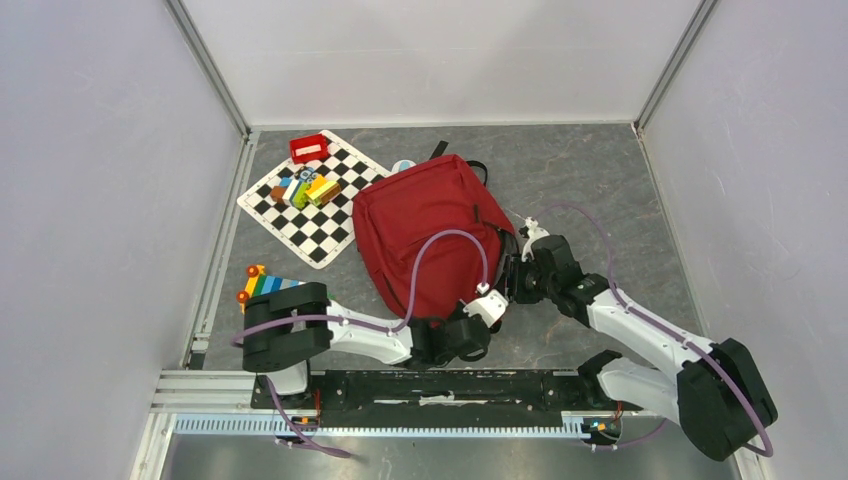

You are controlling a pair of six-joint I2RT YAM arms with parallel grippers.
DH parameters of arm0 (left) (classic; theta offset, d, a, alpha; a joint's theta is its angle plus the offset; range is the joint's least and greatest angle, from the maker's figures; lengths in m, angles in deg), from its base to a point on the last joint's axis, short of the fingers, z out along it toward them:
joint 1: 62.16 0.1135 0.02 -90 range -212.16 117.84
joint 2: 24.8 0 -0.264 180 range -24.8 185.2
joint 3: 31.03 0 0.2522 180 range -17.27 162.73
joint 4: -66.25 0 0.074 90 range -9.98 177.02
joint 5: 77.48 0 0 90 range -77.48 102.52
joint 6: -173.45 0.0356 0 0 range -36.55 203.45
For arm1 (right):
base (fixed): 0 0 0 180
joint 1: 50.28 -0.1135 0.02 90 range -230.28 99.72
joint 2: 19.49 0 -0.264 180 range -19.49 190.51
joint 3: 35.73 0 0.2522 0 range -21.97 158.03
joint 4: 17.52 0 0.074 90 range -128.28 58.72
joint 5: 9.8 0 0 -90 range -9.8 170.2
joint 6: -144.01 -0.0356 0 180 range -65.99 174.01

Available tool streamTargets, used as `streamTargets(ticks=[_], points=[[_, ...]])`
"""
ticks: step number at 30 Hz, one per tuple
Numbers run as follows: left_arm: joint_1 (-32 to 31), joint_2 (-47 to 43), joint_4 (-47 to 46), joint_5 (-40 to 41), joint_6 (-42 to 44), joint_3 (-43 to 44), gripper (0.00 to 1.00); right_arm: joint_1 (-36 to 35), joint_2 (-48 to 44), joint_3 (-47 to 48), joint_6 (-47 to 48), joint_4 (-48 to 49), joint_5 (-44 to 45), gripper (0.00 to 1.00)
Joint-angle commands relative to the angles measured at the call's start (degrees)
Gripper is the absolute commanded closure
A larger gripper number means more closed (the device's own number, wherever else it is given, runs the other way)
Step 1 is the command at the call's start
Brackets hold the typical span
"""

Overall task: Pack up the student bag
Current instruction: Zip the student bag at the center of the board.

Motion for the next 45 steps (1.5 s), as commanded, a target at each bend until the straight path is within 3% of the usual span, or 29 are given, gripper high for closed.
streamTargets(ticks=[1, 8, 16, 27, 45], points=[[-2.2, 4.0, -1.6, 5.9, -5.5, 1.4, 0.93, -0.2, -2.7, -2.3, 2.1, 4.9, 0.1, 0.50], [-3.9, 7.6, 0.0, 9.7, -8.7, 4.3, 0.96, -0.2, -2.3, -3.6, 5.6, 5.9, -0.6, 0.51], [-4.1, 7.7, 1.1, 9.9, -9.3, 5.8, 0.96, -0.2, -6.6, 2.8, 10.1, -1.1, 7.1, 0.50], [-4.1, 7.1, -0.6, 8.6, -9.5, 5.1, 0.95, -0.2, 0.6, 2.4, 10.0, 1.1, 0.3, 0.55], [-4.1, 5.7, -0.9, 8.8, -10.5, 3.6, 0.95, -0.3, 3.7, -0.3, 6.7, 2.3, -2.2, 0.60]])
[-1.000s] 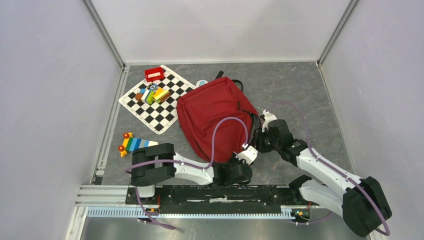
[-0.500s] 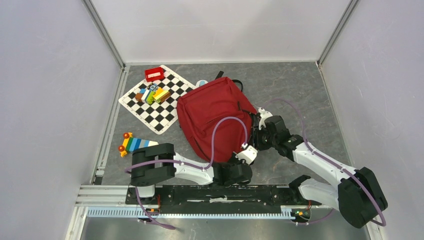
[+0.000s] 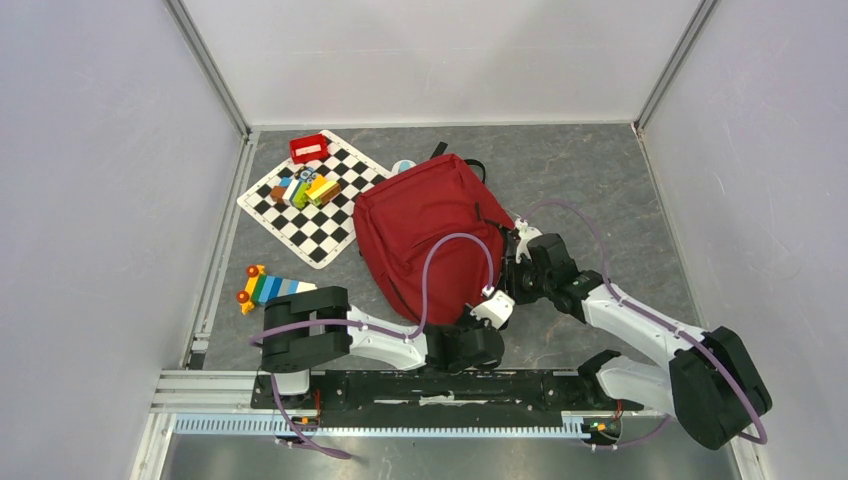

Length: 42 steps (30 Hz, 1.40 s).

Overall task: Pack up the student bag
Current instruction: Zip the student bag at the center of the board.

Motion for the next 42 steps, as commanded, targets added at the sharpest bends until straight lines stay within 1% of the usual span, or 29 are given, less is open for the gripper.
streamTargets(ticks=[1, 5, 6, 7, 11, 16, 19, 22, 26, 29, 35, 38, 39, 42], points=[[-0.6, -0.5, -0.1, -1.4, -3.8, -1.4, 0.95, -0.4, 1.3, -0.8, -1.7, 1.6, -1.8, 0.60], [-0.6, -0.2, -0.1, -1.2, -3.9, -1.4, 0.95, -0.7, 1.9, -1.2, -2.3, 2.5, -1.7, 0.62], [-0.6, -0.2, -0.1, -1.2, -3.9, -1.4, 0.95, -0.6, 2.2, -1.2, -2.2, 2.5, -1.7, 0.65], [-0.6, -0.2, -0.1, -1.1, -3.8, -1.4, 0.95, -0.6, 2.5, -1.3, -2.2, 2.7, -1.8, 0.71], [-0.6, -0.8, -0.1, -0.7, -3.8, -1.5, 0.95, -0.6, 1.7, -0.8, -2.9, 4.7, -1.4, 1.00], [-0.6, -2.4, 0.7, 0.4, -3.5, -1.7, 0.95, -0.6, -3.1, 1.8, -2.3, 7.2, 3.5, 1.00], [-0.6, -3.6, 2.2, 2.4, -3.0, -1.6, 0.95, -0.6, -6.3, 4.6, 0.6, 5.3, 10.5, 1.00], [-0.6, -5.3, 4.1, 3.8, -2.5, -1.1, 0.96, -0.6, -7.1, 7.2, 4.7, 3.4, 16.1, 1.00], [-0.6, -7.1, 3.9, 3.8, -2.4, -1.9, 0.97, -0.6, -3.6, 9.9, 9.0, 1.9, 20.3, 1.00], [-0.8, -6.9, 4.8, 3.4, -2.3, -1.9, 0.98, -0.6, -0.1, 11.8, 10.1, 0.8, 22.9, 1.00], [-1.9, -8.6, 6.3, 3.5, -3.3, -3.6, 0.98, -0.2, 3.0, 14.5, 11.9, 0.2, 30.6, 1.00], [-2.4, -9.5, 7.3, 3.6, -4.0, -4.3, 0.98, 0.9, 4.3, 15.7, 12.6, -0.1, 32.5, 1.00], [-2.6, -10.0, 9.0, 3.8, -4.2, -4.6, 0.98, 1.2, 4.8, 16.0, 13.0, 0.0, 32.9, 1.00], [-3.6, -11.5, 9.5, 3.4, -4.2, -5.8, 0.98, 1.9, 6.2, 16.3, 14.1, 1.5, 33.6, 1.00]])
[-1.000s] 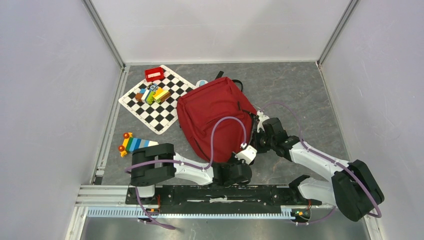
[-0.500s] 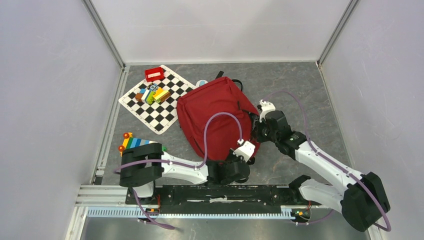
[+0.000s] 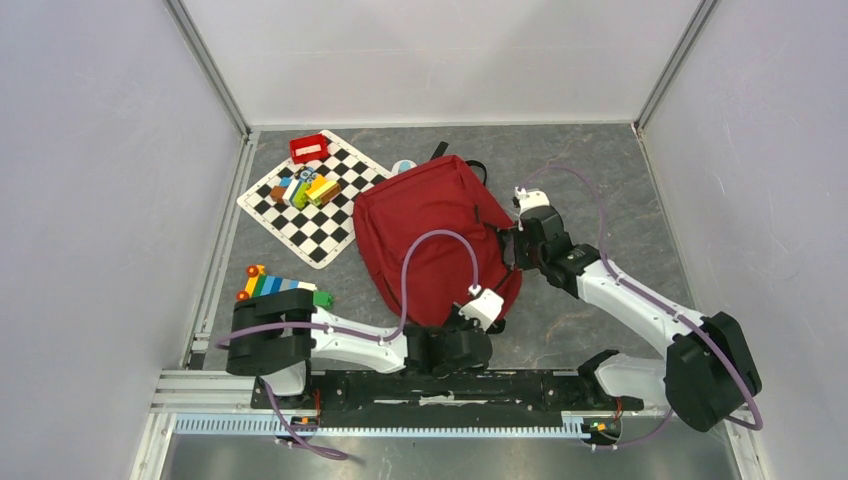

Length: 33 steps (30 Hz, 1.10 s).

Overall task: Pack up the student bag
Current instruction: Zip the student bag at the center of the board.

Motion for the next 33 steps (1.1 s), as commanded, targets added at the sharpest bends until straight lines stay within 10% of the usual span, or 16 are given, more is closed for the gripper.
streamTargets(ticks=[1, 11, 15, 19, 33], points=[[-2.5, -3.3, 6.6, 0.7, -2.7, -3.0, 0.98, 2.2, 1.7, 3.9, 3.9, 6.0, 9.2, 1.00], [-4.3, -12.7, 9.8, -0.9, -4.9, -6.0, 0.98, 3.3, 5.7, 7.6, 5.8, 9.1, 1.2, 1.00], [-3.9, -15.4, 4.0, 4.6, 0.1, -2.5, 0.51, 3.2, 2.3, 4.1, 3.9, 11.2, -3.8, 1.00], [-1.6, -12.5, -1.7, 3.1, 3.1, 3.5, 0.25, 3.2, -1.1, 1.1, 1.0, 10.9, -6.1, 1.00], [9.8, 1.6, -3.5, -6.2, 1.0, 14.9, 0.09, 3.0, -7.2, -1.5, -0.9, 8.3, -8.8, 1.00]])
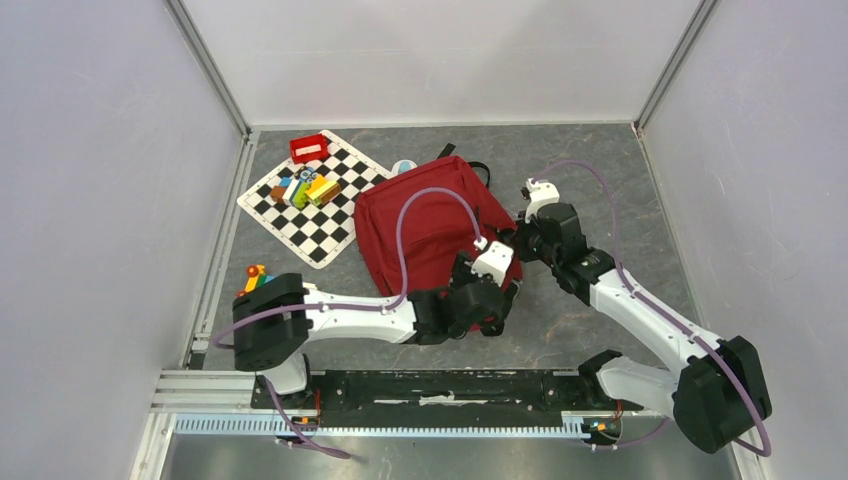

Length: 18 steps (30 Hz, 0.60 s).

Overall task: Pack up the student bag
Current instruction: Zip the student bag at the center of the board.

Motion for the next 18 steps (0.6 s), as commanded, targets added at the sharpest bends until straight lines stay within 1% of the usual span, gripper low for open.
streamTargets(ticks=[1, 2, 3, 7, 10, 12, 14, 15, 16, 17, 18], points=[[2.3, 3.5, -3.2, -1.4, -0.1, 5.5, 0.11, 0.0, -2.1, -0.2, -1.0, 1.1, -1.1, 1.00], [2.7, 4.7, -3.2, -1.7, 0.3, 6.5, 0.14, 0.0, -2.2, -0.2, -1.0, 0.9, -1.1, 1.00], [2.9, 5.7, -3.1, -2.1, 0.8, 7.3, 0.19, 0.0, -2.3, -0.2, -0.9, 0.8, -1.2, 1.00], [2.9, 9.1, -3.3, -3.1, 3.2, 9.2, 0.36, 0.0, -3.2, 0.1, -0.8, 0.4, -1.1, 1.00], [2.9, 10.0, -5.3, -2.8, 3.7, 8.5, 0.42, 0.0, -3.5, 0.9, -0.7, 0.4, -1.5, 1.00], [3.0, 10.9, -6.2, -2.8, 4.2, 8.5, 0.49, 0.0, -3.3, 1.5, -0.3, -0.1, -1.4, 1.00], [2.9, 11.7, -6.0, -3.6, 4.9, 9.1, 0.63, 0.0, -3.1, 1.8, -0.1, -0.4, -1.3, 1.00], [2.8, 11.9, -5.6, -3.8, 4.9, 9.3, 0.76, 0.0, -3.1, 1.8, 0.0, -0.4, -1.2, 1.00], [2.7, 11.7, -5.4, -3.9, 4.9, 9.2, 0.86, 0.0, -3.1, 1.8, 0.0, -0.4, -1.1, 1.00], [2.4, 11.3, -5.5, -3.9, 5.1, 8.8, 0.93, 0.1, -2.9, 1.8, 0.1, -0.4, -0.9, 1.00], [2.1, 10.9, -5.8, -4.0, 5.7, 8.2, 0.97, 0.0, -2.9, 1.9, 0.2, -0.5, -0.4, 1.00]])
